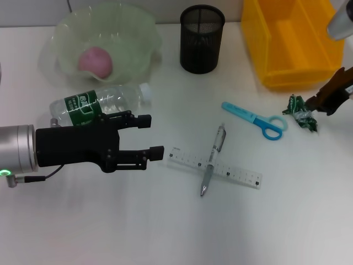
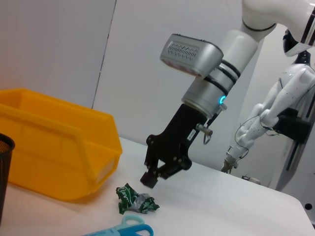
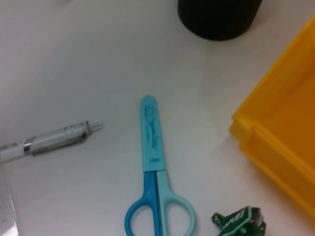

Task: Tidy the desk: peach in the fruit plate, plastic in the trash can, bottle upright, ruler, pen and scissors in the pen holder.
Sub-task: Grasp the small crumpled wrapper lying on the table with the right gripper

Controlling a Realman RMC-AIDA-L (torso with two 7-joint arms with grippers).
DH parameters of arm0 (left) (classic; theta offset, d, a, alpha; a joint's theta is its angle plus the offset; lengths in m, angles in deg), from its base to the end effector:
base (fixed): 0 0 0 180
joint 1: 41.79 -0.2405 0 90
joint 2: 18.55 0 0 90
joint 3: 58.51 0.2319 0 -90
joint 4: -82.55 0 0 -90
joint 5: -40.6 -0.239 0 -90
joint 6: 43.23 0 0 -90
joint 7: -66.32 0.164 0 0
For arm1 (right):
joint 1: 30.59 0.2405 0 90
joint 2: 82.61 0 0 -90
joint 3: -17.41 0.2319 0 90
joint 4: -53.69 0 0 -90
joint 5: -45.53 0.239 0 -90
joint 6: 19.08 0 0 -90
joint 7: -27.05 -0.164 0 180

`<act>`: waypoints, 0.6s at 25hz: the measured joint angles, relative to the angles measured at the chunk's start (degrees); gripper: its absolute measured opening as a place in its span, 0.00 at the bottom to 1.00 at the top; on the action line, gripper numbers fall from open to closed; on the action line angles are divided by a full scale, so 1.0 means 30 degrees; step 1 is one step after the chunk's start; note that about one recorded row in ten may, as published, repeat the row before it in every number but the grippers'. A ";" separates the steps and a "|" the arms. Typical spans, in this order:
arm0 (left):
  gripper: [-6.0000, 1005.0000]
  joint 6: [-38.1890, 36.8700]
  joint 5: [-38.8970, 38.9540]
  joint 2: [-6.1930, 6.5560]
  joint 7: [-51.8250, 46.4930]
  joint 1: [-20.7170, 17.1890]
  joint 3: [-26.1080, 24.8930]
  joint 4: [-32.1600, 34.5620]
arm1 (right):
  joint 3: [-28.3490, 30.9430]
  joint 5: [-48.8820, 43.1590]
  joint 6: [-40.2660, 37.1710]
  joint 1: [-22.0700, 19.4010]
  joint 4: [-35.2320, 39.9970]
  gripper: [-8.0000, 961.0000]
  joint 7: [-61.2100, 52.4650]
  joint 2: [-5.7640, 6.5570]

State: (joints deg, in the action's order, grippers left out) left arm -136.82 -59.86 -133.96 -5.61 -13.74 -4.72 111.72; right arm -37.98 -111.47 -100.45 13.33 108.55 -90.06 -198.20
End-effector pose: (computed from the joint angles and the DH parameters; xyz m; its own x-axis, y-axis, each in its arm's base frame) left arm -0.2484 0.3183 -0.0226 0.7737 0.3017 0.5571 0.3671 -0.9302 -0.0062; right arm 0.2362 0.4256 0.0415 0.8034 -0.5424 0.2455 -0.3938 -0.7933 -0.4643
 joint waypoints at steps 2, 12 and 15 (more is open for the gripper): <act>0.82 -0.0002 -0.0001 0.0002 0.0000 -0.0014 0.0000 0.0062 | 0.0641 0.0133 -0.0765 -0.0012 0.0664 0.09 0.0003 0.0003; 0.82 -0.0045 -0.0001 0.0019 -0.0020 -0.0002 -0.0001 0.0083 | 0.1519 -0.0023 -0.1688 0.0125 0.1194 0.04 -0.1165 0.0174; 0.82 -0.0061 0.0001 0.0015 -0.0020 -0.0007 -0.0001 0.0066 | 0.1515 -0.0044 -0.0922 0.0070 0.0755 0.09 -0.1213 0.0093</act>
State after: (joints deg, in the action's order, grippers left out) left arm -137.00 -59.86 -133.91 -5.67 -13.77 -4.73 111.92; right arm -33.43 -111.60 -103.22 13.54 110.82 -93.70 -197.92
